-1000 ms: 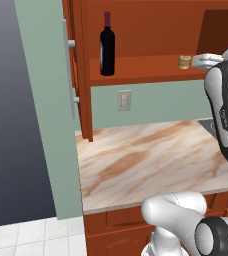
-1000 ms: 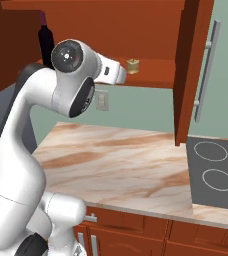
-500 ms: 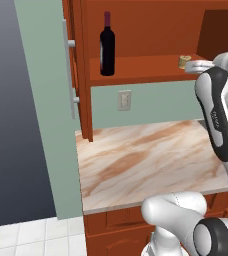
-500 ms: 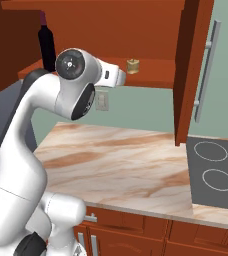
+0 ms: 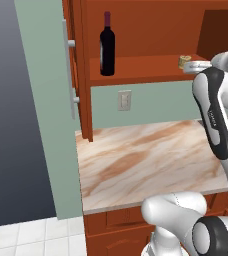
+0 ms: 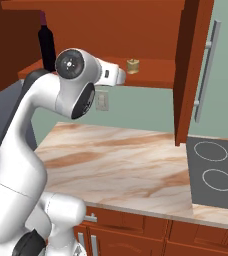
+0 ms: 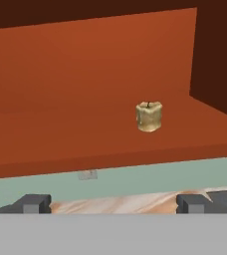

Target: Get the candle and the wine from the cabinet and move them to the dining counter.

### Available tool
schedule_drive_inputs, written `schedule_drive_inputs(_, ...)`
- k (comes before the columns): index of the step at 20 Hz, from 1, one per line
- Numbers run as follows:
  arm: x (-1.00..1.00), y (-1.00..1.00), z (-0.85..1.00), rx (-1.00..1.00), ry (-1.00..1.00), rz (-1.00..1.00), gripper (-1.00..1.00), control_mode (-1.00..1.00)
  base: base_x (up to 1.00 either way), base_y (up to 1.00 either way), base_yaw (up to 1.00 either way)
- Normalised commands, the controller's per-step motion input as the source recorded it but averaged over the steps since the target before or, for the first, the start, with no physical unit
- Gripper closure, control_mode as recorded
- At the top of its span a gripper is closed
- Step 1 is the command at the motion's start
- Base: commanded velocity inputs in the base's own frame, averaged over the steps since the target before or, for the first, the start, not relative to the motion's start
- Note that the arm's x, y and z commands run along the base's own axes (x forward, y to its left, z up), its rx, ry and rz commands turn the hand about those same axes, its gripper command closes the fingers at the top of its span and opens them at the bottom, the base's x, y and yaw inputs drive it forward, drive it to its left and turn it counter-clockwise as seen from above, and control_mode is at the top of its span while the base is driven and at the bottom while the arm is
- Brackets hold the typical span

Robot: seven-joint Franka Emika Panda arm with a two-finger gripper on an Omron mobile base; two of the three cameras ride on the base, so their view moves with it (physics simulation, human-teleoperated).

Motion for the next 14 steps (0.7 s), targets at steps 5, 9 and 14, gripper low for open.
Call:
schedule_drive_inputs(5,0.03,-0.07,0.0,-0.11,-0.01,0.0,-1.0,-1.0,0.0,0.0,0.0)
schedule_drive_inputs(9,0.03,-0.15,0.0,-0.07,-0.02,0.0,-1.0,-1.0,0.0,0.0,0.0)
schedule_drive_inputs(14,0.33,-0.12,0.0,0.0,0.0,0.0,-1.0,-1.0,0.0,0.0,0.0)
